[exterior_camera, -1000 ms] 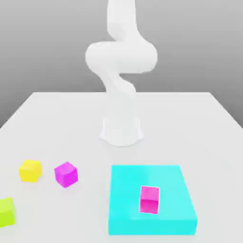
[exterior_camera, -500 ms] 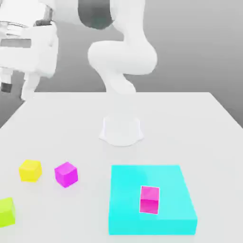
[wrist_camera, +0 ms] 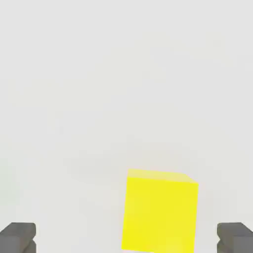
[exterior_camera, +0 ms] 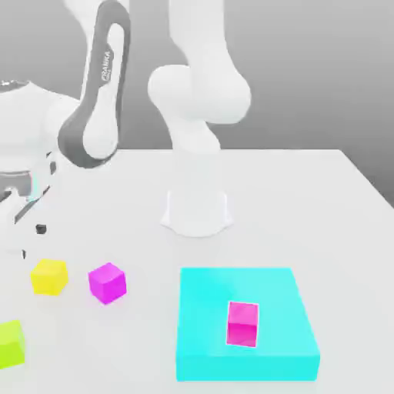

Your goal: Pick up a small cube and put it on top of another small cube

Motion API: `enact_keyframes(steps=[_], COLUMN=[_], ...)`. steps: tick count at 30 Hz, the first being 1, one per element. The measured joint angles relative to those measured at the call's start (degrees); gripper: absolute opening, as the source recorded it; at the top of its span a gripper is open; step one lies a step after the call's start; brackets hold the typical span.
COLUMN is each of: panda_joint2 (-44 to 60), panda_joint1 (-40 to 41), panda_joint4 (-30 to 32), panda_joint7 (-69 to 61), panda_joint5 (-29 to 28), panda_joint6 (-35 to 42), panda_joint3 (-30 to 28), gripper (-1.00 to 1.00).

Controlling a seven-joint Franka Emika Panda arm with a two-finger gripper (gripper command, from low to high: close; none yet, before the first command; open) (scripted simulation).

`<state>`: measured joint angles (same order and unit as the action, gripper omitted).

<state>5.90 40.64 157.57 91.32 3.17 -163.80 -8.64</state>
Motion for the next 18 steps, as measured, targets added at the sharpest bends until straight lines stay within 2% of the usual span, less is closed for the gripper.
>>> enact_keyframes(steps=[5,6,13,18], panda_joint2=[10.2,11.5,11.4,2.3], panda_joint1=[3.8,4.3,4.4,2.3], panda_joint4=[-1.6,-1.9,-1.8,-0.1], panda_joint7=[-3.2,-3.5,-3.3,-0.3], panda_joint5=[4.8,5.1,4.9,1.0], panda_joint6=[-8.2,-9.2,-9.3,-1.9], panda_joint3=[4.8,5.3,5.4,2.4], gripper=[0.0,-1.0,-1.0,-1.0])
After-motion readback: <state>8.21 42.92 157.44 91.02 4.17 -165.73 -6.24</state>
